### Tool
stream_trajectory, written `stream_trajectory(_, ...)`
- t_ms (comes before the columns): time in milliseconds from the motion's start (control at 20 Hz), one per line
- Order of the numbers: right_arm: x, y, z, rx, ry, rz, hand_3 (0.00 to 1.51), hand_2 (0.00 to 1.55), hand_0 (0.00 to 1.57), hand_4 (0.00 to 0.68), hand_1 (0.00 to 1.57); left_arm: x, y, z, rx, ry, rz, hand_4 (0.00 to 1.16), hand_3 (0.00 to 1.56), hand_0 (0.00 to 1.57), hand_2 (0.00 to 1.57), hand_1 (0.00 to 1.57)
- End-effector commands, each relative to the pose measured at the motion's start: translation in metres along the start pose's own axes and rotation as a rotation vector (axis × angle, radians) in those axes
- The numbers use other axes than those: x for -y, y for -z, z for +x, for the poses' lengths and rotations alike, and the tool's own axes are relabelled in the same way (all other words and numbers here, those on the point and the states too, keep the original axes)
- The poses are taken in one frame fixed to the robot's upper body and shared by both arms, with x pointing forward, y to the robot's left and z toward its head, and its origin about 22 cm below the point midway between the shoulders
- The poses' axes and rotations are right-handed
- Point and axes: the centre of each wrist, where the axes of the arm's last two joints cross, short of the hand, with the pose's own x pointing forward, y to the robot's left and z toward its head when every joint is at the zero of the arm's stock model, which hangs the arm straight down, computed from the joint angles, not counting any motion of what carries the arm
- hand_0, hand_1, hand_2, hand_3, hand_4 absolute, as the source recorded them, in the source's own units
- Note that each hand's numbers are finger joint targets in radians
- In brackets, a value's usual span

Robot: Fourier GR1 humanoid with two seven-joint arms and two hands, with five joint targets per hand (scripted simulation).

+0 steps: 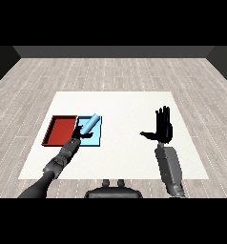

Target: Pick the blue can and put it in the blue box

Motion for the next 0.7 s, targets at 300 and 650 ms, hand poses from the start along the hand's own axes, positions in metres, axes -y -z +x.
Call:
stream_trajectory(300,-0.005,0.004,-0.003,0.008,0.030,0.026,0.00,0.00,0.00,0.000,0.00,-0.011,0.006,0.019,0.150,-0.136,0.249,0.00,0.00,0.00,0.00,0.00)
stream_trajectory(650,0.004,-0.001,0.003,0.022,0.034,0.051,0.00,0.00,0.00,0.000,0.00,0.016,-0.012,0.071,0.578,-0.424,0.116,0.00,0.00,0.00,0.00,0.00)
